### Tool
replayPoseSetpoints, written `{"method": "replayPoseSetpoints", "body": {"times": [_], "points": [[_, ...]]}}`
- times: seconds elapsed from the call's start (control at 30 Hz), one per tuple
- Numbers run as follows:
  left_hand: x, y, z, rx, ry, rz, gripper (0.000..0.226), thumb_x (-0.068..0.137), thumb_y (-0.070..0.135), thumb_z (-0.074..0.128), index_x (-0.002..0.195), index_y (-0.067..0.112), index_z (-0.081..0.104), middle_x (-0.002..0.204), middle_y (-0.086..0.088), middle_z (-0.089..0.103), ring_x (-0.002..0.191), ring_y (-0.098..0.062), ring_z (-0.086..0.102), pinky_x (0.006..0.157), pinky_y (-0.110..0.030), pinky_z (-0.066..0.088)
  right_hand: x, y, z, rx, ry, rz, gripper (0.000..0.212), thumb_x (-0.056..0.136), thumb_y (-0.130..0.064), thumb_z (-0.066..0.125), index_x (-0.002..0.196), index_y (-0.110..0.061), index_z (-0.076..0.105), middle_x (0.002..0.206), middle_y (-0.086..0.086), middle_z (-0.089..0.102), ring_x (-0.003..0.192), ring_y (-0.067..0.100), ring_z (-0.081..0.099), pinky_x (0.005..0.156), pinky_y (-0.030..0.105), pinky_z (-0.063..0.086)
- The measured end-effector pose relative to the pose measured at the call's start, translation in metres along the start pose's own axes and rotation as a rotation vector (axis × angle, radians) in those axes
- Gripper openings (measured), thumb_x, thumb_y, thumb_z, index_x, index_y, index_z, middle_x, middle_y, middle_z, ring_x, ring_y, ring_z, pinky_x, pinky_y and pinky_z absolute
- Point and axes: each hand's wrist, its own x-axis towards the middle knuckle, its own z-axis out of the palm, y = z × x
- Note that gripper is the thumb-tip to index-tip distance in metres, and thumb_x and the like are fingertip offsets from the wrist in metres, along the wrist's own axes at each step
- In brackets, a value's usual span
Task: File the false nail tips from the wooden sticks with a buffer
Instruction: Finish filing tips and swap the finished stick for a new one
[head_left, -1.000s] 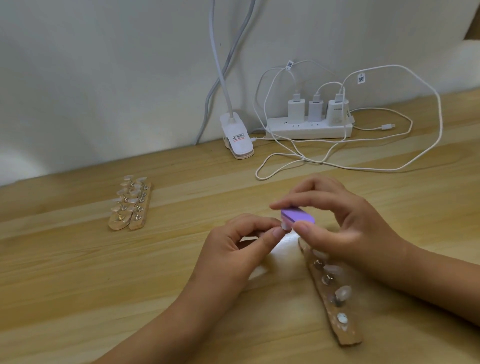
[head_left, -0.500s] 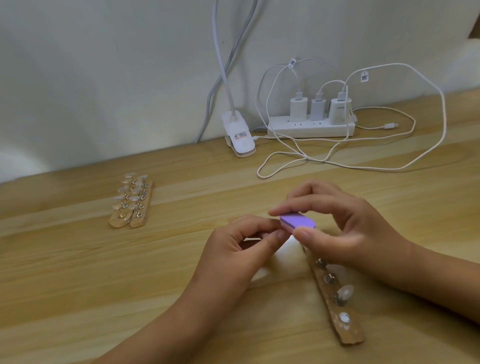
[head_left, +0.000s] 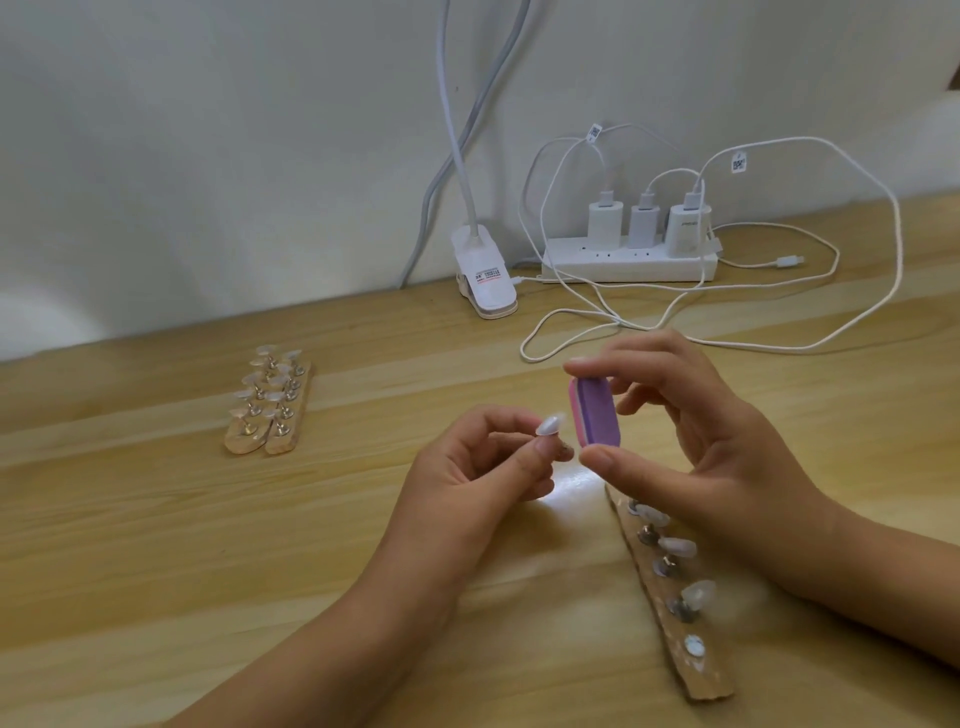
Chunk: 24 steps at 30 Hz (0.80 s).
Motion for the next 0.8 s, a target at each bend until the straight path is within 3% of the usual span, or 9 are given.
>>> {"method": "replayPoseSetpoints", "body": {"times": [0.17, 0.33, 0.53, 0.7, 0.8], "points": [[-0.0009, -0.003, -0.0008, 0.109, 0.011, 0.007, 0.011, 0.076, 0.035, 0.071, 0.084, 0.028, 0.071, 0.088, 0.005, 0.069, 0.079, -0.005, 0.061, 0.069, -0.02, 0.05, 0.0001, 0.002, -0.0004, 0.026, 0.003, 0.015, 0.042, 0.085, -0.031, 0.067, 0.125, -0.025, 0.056, 0.107, -0.016, 0.052, 0.096, 0.021, 0.052, 0.088, 0.028, 0.044], [-0.0013, -0.0042, 0.001, 0.127, 0.008, 0.081, 0.01, 0.077, 0.027, 0.07, 0.084, 0.019, 0.071, 0.087, 0.006, 0.071, 0.084, -0.004, 0.064, 0.075, -0.015, 0.049, -0.0013, 0.0, 0.0008, 0.051, -0.045, 0.051, 0.041, 0.086, -0.026, 0.064, 0.126, -0.025, 0.056, 0.113, -0.004, 0.058, 0.103, 0.024, 0.055, 0.089, 0.031, 0.047], [-0.0024, -0.0048, -0.0001, 0.108, 0.048, 0.13, 0.009, 0.078, 0.025, 0.071, 0.082, 0.017, 0.07, 0.086, 0.003, 0.071, 0.082, -0.006, 0.065, 0.075, -0.016, 0.051, -0.0023, 0.0002, 0.0026, 0.069, -0.067, 0.068, 0.042, 0.086, -0.03, 0.066, 0.127, -0.028, 0.057, 0.11, -0.01, 0.06, 0.102, 0.02, 0.058, 0.088, 0.026, 0.048], [-0.003, -0.005, 0.0004, 0.106, 0.085, 0.179, 0.004, 0.077, 0.021, 0.072, 0.08, 0.02, 0.07, 0.083, 0.004, 0.071, 0.079, -0.006, 0.065, 0.072, -0.017, 0.051, -0.0024, 0.0017, 0.0048, 0.217, -0.088, 0.077, 0.042, 0.088, -0.008, 0.067, 0.126, -0.022, 0.057, 0.112, 0.002, 0.061, 0.105, 0.02, 0.06, 0.086, 0.023, 0.05], [-0.0041, -0.0052, 0.0012, 0.121, 0.063, 0.2, 0.006, 0.077, 0.018, 0.073, 0.081, 0.018, 0.069, 0.089, -0.001, 0.072, 0.083, -0.009, 0.067, 0.072, -0.017, 0.051, -0.0018, 0.0005, 0.0041, 0.29, -0.057, 0.081, 0.039, 0.089, -0.014, 0.066, 0.126, -0.022, 0.058, 0.111, 0.005, 0.061, 0.106, 0.019, 0.061, 0.088, 0.022, 0.05]]}}
